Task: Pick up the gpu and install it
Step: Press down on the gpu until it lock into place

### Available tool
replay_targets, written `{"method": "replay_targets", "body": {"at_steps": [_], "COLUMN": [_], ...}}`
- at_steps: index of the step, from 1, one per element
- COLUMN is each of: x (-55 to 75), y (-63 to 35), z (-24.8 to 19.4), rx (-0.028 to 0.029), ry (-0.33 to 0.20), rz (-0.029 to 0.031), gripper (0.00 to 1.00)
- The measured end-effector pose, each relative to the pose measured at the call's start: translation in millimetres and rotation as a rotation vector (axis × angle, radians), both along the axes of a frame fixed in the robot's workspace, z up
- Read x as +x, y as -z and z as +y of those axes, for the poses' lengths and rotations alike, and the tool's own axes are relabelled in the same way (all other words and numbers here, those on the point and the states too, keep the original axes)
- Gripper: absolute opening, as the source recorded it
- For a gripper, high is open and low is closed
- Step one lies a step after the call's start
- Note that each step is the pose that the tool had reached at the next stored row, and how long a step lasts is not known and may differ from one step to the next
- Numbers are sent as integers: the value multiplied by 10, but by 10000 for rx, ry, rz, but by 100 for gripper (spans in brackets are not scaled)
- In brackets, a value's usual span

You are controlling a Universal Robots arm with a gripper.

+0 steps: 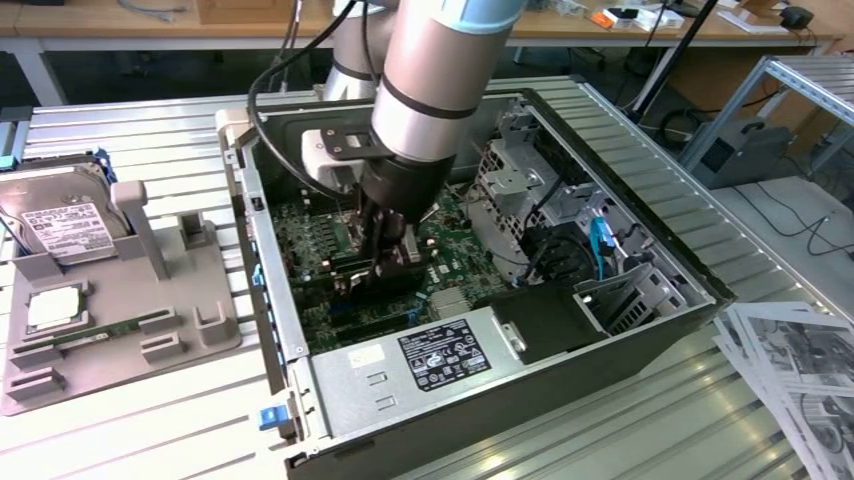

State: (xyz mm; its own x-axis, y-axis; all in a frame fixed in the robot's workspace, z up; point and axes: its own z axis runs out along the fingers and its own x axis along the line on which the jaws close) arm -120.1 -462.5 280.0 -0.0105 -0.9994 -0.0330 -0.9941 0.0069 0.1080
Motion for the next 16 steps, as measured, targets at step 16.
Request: {"method": "replay_targets", "body": {"at_steps": [16], "x": [0], "y": [-493], "z": [8], "rx": [-127], "ry": [0], "rz": [-1], "gripper": [40]}}
